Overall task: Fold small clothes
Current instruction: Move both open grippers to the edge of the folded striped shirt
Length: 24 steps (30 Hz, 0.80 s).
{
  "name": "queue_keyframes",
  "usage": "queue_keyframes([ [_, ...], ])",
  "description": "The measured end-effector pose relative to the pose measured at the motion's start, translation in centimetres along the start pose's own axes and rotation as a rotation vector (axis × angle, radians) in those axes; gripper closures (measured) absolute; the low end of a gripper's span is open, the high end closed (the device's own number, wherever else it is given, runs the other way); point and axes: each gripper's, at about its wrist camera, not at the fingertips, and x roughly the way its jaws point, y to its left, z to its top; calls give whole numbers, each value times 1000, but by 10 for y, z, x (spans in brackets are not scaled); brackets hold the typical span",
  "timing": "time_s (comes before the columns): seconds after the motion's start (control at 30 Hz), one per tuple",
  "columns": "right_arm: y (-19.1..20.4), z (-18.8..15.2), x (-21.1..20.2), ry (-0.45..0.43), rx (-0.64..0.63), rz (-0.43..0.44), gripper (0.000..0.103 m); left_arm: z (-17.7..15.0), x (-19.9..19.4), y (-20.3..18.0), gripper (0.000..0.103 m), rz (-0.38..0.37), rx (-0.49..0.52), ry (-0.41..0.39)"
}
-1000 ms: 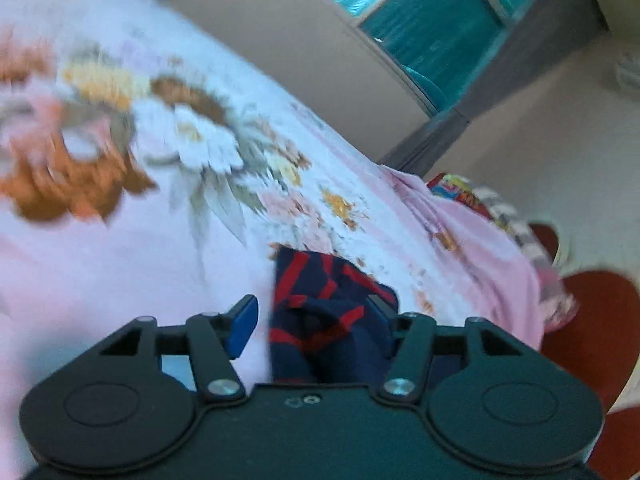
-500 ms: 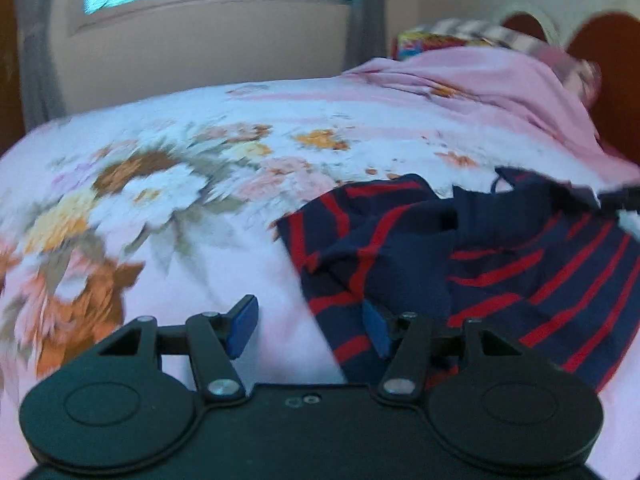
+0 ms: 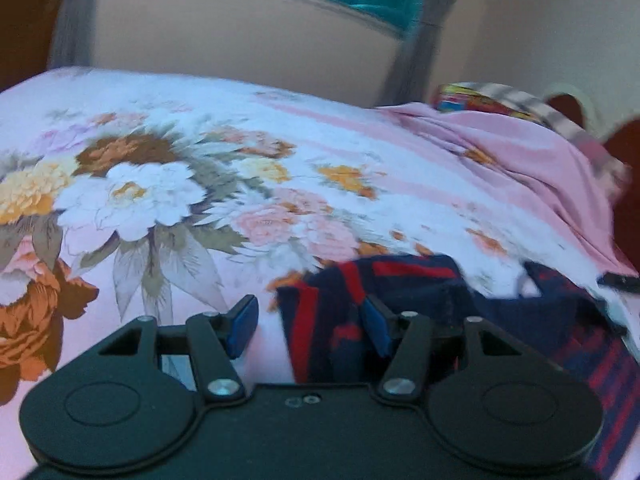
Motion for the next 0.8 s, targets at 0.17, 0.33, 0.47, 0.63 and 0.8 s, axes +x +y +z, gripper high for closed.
queue_keyframes([
  [0.17, 19, -27, -13, 104, -225, -3, 49, -16, -21, -11, 49, -8, 106, 31],
  [0.33, 41, -34, 5, 112, -332, -9, 49, -23, -14, -21, 49, 10, 124, 55],
  [0.47, 34, -12, 33, 53, -183, -39, 49, -16, -4, -13, 49, 10, 44, 18],
  [0.63, 0, 3, 45, 42, 58, -124, 49, -9, -3, 3, 48, 20, -97, -28],
  [0.8, 7, -7, 19, 17, 5, -8, 49, -19, -18, -1, 48, -24, -3, -34],
])
